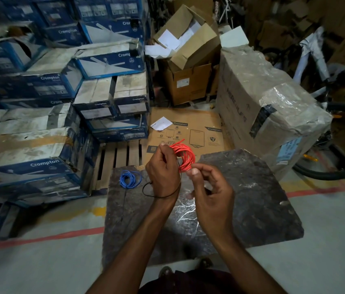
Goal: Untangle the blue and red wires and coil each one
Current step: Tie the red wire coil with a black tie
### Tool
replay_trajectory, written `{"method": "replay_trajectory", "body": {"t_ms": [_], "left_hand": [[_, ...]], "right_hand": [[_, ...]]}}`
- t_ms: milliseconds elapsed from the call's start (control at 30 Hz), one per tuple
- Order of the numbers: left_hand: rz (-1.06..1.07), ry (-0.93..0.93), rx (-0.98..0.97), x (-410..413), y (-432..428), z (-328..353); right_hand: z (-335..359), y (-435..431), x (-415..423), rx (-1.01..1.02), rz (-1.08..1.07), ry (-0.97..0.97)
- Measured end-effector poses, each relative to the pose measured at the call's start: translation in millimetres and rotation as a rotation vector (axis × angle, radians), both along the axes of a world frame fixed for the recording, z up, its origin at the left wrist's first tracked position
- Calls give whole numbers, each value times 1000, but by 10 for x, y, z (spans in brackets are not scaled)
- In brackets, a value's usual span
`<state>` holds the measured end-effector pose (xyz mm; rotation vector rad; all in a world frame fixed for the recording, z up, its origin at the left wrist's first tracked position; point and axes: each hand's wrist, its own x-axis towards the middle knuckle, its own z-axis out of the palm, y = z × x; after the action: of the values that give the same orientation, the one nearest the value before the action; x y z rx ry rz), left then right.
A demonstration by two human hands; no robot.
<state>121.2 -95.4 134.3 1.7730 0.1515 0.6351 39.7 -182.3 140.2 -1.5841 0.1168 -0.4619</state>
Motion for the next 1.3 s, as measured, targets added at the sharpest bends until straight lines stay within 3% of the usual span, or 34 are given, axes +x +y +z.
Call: {"method": "replay_trajectory", "body": {"t_ms": [133,233,400,633,1067,1300], "left_hand": [[15,-14,75,33,47,12],[-2,-25,171,58,82,-8],[-59,-74,284,73,118,-9],[-150,-108,372,63,76,71],[-203,-1,360,-5,83,137],[-249,69,224,-94,62,157]], "right_hand": [[64,-134,-118,-445,-147,-291],[213,-146,-267,-647,-146,-491],[253,-219,-368,-745,-84,-567],[-1,-364,-149,-851,32,-519],[-174,-358,-4,-914,45,-532],[-259,-328,64,-530,65,-334]]}}
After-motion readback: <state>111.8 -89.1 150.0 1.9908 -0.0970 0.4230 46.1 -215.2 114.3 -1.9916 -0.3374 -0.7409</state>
